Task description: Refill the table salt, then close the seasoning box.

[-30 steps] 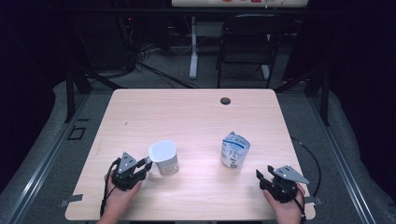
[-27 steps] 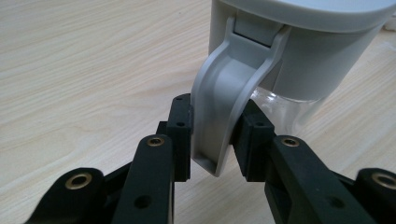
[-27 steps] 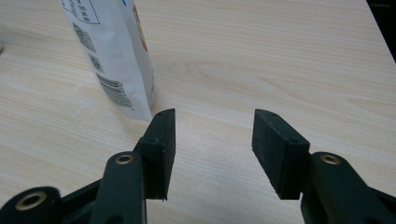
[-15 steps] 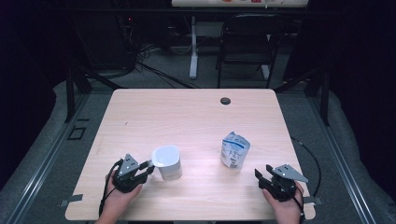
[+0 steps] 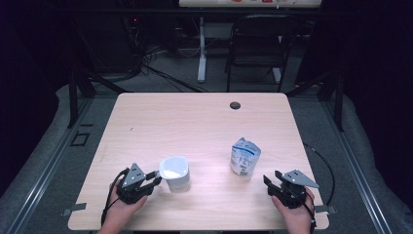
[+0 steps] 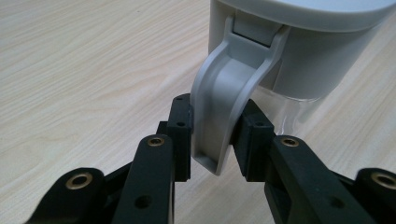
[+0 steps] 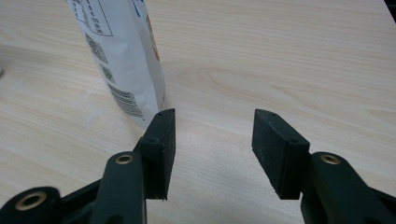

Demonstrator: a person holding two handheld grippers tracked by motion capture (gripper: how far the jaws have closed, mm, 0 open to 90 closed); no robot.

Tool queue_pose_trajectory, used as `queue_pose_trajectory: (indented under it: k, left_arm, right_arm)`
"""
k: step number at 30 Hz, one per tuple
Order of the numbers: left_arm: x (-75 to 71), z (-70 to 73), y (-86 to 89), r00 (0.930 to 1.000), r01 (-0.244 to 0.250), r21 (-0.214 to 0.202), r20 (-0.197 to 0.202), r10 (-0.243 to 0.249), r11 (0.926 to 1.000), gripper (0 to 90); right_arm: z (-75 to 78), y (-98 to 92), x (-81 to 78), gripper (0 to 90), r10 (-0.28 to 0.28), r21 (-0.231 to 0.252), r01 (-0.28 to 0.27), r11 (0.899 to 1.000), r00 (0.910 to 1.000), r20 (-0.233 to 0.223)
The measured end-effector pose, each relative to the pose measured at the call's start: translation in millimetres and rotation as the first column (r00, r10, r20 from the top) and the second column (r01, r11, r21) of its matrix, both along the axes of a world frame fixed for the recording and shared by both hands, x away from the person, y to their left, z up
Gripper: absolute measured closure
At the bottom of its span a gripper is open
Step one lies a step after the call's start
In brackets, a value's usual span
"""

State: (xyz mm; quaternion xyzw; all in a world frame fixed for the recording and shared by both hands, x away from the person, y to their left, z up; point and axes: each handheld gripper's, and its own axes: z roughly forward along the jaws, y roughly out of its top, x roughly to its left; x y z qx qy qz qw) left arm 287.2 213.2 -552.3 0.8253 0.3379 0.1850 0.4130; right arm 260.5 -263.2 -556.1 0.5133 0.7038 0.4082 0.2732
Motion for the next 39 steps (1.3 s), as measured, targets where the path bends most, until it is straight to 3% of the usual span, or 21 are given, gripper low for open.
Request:
queue_pose_trajectory:
  k: [16, 21, 25, 27, 29, 31, 32, 33, 39]
  left_arm:
    - [-9.0, 2.1, -4.6, 0.9979, 0.062, 0.008, -0.020, -0.062, 0.9980, 69.5]
    - [-15.7, 10.1, 7.7, 0.9966, 0.075, -0.064, -0.031, -0.077, 0.9951, 63.1]
    - [-23.4, 21.0, 19.0, 0.9981, 0.056, -0.092, -0.020, -0.058, 0.9942, 62.0]
    - [-25.3, 26.8, 21.6, 0.9990, 0.043, -0.121, -0.009, -0.045, 0.9918, 64.5]
    - [-25.6, 32.2, 21.2, 0.9995, 0.032, -0.120, -0.002, -0.033, 0.9922, 68.7]
    - [-25.5, 38.0, 18.7, 0.9996, 0.027, -0.123, 0.005, -0.027, 0.9921, 78.9]
    - [-25.3, 41.3, 17.3, 0.9996, 0.028, -0.126, 0.007, -0.027, 0.9917, 78.9]
    - [-24.6, 45.2, 15.2, 0.9996, 0.028, -0.135, 0.004, -0.027, 0.9905, 87.0]
    - [-22.4, 54.7, 2.7, 0.9988, 0.048, -0.125, -0.001, -0.049, 0.9909, 90.0]
  right_arm:
    - [1.1, 0.5, 0.7, 49.8, 0.012, 0.001, -0.012, 1.000, 0.9999, -0.002]
    - [1.2, 1.5, 1.8, 49.8, 0.018, 0.003, -0.018, 1.000, 0.9998, 0.002]
    - [1.4, 2.3, 3.7, 49.8, 0.024, 0.009, -0.024, 1.000, 0.9997, 0.005]
    - [1.7, 3.1, 5.0, 49.8, 0.028, 0.007, -0.028, 1.000, 0.9996, 0.001]
    - [1.5, 5.1, 6.0, 50.2, 0.034, 0.011, -0.034, 0.999, 0.9994, 0.001]
    - [1.3, 7.5, 5.9, 50.5, 0.044, 0.002, -0.044, 0.999, 0.9990, 0.002]
    - [1.3, 7.5, 5.9, 50.5, 0.044, 0.002, -0.044, 0.999, 0.9990, 0.002]
    - [1.8, 8.5, 4.7, 50.6, 0.048, 0.002, -0.048, 0.999, 0.9989, 0.006]
    - [3.6, 9.2, 3.4, 50.9, 0.051, -0.003, -0.051, 0.999, 0.9985, 0.017]
